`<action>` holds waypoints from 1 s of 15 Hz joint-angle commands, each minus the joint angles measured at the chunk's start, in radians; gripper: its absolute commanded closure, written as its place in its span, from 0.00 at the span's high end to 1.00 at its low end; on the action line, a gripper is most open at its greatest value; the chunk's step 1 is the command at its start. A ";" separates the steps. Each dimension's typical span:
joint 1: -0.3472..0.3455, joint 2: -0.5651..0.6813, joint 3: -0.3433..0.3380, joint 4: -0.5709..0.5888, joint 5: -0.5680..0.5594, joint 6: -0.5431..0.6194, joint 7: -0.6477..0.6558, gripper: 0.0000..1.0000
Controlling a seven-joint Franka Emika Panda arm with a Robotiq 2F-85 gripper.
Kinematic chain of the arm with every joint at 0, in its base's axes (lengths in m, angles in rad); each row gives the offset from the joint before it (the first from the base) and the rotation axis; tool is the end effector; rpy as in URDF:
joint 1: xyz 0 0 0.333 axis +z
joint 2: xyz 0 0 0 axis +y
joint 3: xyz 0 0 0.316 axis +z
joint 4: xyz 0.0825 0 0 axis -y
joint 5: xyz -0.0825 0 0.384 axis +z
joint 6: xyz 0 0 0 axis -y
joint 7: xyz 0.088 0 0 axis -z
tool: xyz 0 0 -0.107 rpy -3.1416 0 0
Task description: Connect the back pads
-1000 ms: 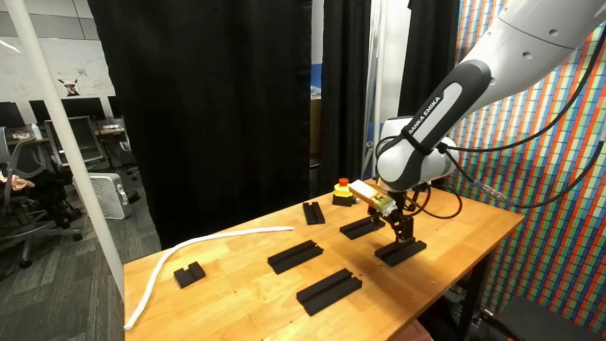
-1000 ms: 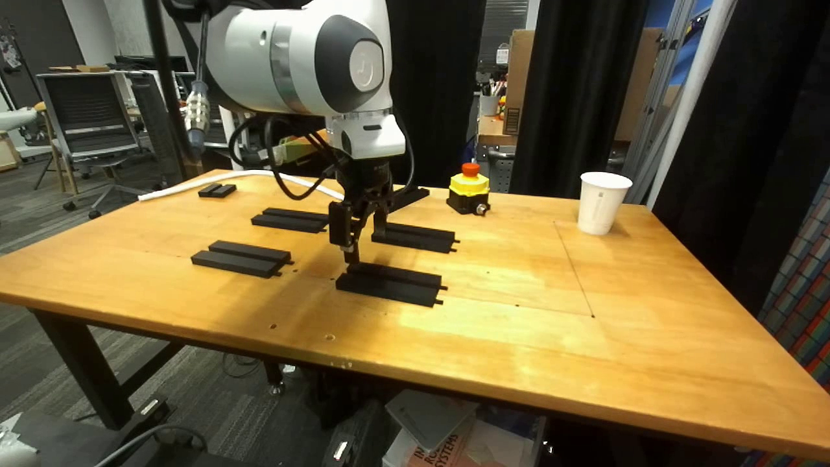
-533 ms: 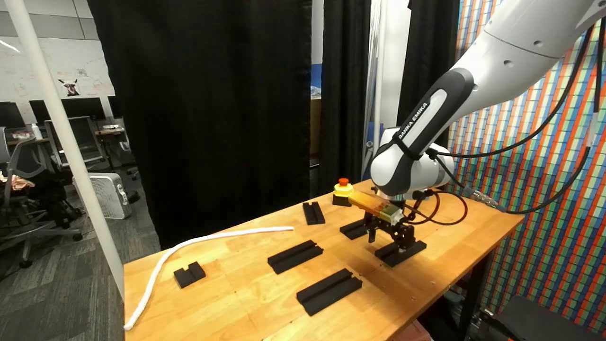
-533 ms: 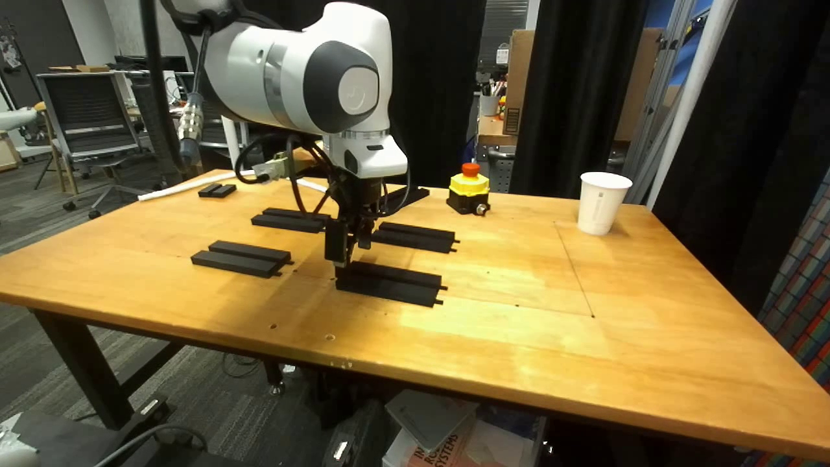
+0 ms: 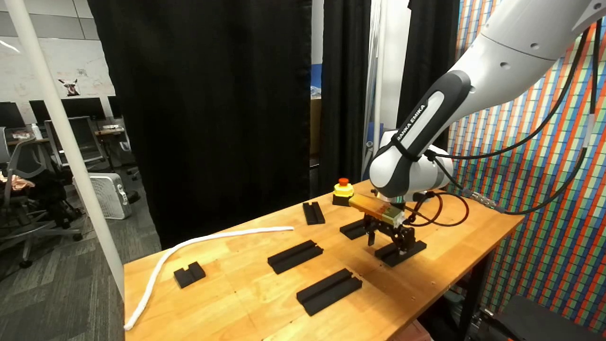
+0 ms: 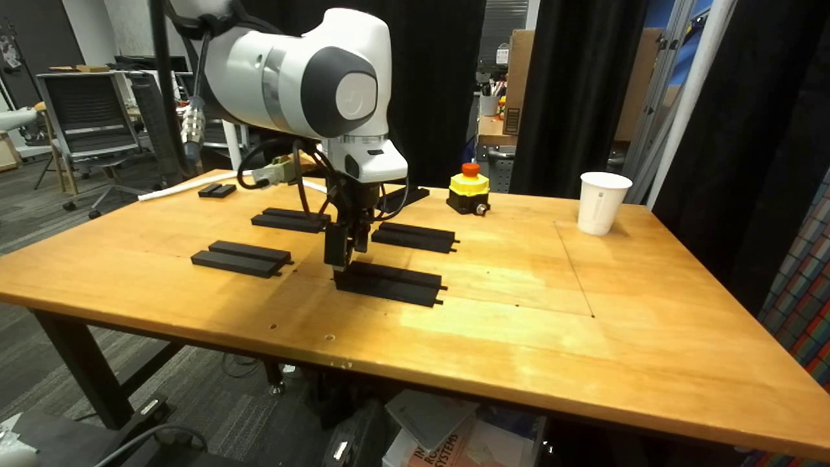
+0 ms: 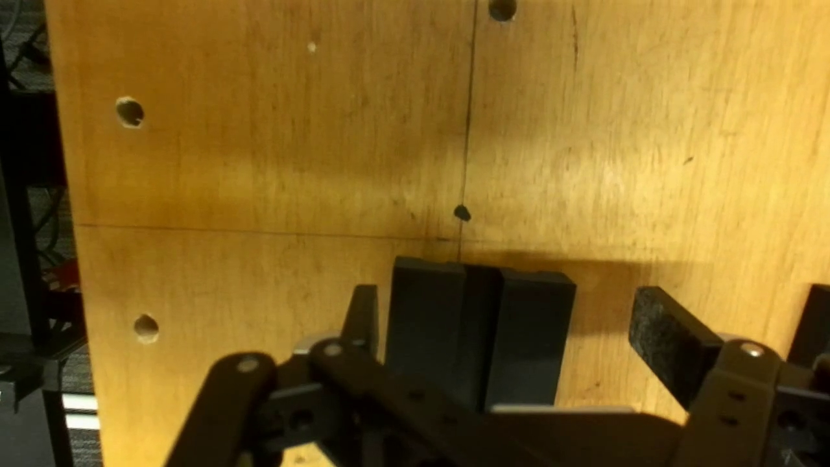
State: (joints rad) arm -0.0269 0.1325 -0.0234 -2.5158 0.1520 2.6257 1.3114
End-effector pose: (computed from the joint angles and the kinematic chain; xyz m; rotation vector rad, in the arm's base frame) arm 0.4626 -0.0271 0.2271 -2.2714 2.1047 0.0922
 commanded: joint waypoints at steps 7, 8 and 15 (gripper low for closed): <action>0.125 0.012 0.082 0.049 0.067 0.011 0.101 1.00; 0.132 0.004 0.087 0.046 0.066 0.010 0.114 1.00; 0.111 -0.035 0.083 -0.028 0.142 0.084 0.075 1.00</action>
State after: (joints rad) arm 0.1042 0.1327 0.0629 -2.4903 0.2244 2.6495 1.4336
